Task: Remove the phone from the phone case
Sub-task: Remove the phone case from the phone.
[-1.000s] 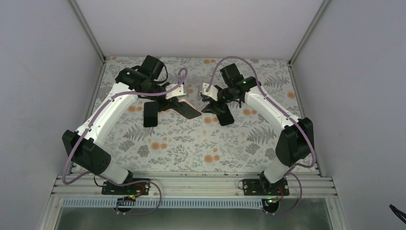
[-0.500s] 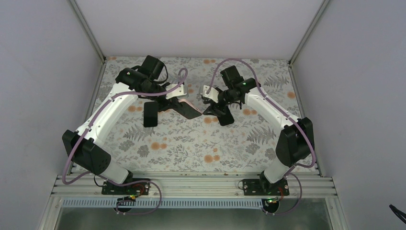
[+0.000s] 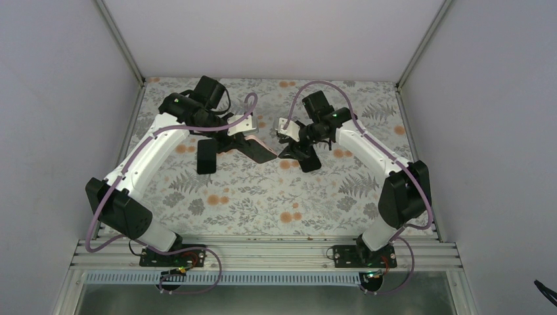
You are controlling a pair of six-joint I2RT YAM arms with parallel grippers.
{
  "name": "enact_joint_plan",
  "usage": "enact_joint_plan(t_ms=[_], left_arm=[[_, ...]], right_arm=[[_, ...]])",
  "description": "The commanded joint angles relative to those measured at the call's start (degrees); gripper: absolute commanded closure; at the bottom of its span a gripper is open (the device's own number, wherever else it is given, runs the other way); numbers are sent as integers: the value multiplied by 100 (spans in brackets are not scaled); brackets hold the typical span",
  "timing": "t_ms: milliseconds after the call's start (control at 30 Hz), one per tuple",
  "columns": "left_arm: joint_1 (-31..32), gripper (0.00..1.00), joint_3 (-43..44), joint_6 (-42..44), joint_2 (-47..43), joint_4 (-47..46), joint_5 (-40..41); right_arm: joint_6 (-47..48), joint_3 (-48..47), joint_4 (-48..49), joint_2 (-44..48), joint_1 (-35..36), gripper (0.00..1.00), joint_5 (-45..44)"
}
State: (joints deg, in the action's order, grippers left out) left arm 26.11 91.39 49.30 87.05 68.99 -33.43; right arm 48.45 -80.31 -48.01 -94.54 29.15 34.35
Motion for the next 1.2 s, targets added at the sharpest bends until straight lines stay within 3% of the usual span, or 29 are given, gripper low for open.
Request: enact_joint_plan(t_ms=[0,400,867,1167], left_arm=[[17,98,133,-51,-45,-211,-294],[17,98,159,-61,-13,-216,-331],[35,98,187,154,-21,146,-852],[35,98,252,342,-41,336,-811]], right_arm=[[89,-31,12,20,-32,42,273],[81,56,103,62,-29,42,215],[-511,-17,1050,-13,-32,43,-564],[-416,-299,957,-251,-36,43,-498]])
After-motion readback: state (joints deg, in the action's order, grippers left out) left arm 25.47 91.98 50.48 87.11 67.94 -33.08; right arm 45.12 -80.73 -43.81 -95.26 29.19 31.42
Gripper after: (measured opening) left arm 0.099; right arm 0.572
